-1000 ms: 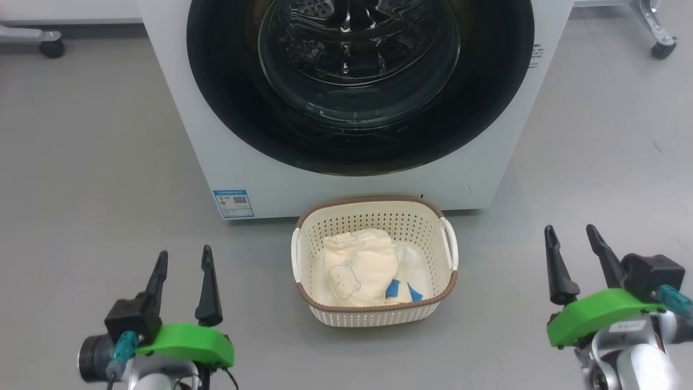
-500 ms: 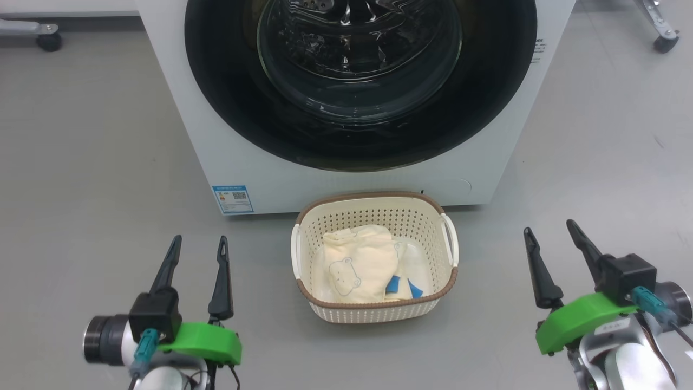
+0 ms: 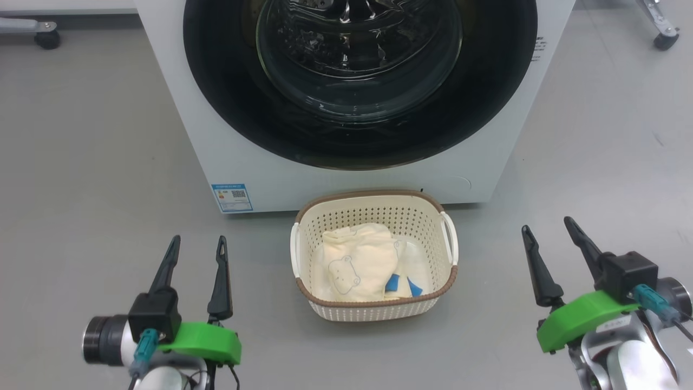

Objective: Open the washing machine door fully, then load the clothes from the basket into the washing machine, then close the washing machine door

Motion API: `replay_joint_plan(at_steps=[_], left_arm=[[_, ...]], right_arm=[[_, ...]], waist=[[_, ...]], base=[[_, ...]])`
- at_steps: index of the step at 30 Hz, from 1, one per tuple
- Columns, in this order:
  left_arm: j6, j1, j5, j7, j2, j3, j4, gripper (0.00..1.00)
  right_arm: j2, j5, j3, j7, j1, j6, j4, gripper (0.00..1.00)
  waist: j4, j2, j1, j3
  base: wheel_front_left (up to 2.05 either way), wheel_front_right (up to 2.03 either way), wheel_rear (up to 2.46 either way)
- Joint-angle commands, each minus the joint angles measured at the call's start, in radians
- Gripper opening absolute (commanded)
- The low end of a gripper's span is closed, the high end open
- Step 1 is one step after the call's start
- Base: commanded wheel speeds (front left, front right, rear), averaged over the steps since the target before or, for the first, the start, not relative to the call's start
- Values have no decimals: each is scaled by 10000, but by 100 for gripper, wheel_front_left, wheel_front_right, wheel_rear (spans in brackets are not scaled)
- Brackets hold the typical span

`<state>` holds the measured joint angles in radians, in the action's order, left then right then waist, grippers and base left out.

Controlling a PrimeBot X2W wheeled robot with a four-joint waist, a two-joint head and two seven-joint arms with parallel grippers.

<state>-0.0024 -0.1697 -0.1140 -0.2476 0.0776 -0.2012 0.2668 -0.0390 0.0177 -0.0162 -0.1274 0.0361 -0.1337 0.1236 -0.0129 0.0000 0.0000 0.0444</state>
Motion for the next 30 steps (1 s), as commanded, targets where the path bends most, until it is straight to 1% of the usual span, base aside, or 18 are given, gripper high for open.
replay_joint_plan(at_steps=[1,10,16,21,30], left_arm=[[48,-516,62,-141,170,348,-281,100],[35,-583,103,-141,173,301,-234,100],[54,-607,171,-141,215,275,-204,100],[51,-607,174,-141,226,273,-226,100],[10,-659,168,-141,270,285,-278,100]], right_arm=[[-113,9,159,-107,547,30,-310,100],[-113,37,111,-112,580,30,-305,100],[-113,40,91,-113,595,30,-295,100],[-113,57,73,-113,588,30,-287,100],[-112,103,10,-153,605,30,-267,100]], waist=[[-2,0,0,16],[13,0,0,76],[-5,0,0,78],[-36,0,0,99],[-110,0,0,163]], base=[[0,0,0],[2,2,-4],[41,41,-83],[85,85,-170],[121,121,-241]])
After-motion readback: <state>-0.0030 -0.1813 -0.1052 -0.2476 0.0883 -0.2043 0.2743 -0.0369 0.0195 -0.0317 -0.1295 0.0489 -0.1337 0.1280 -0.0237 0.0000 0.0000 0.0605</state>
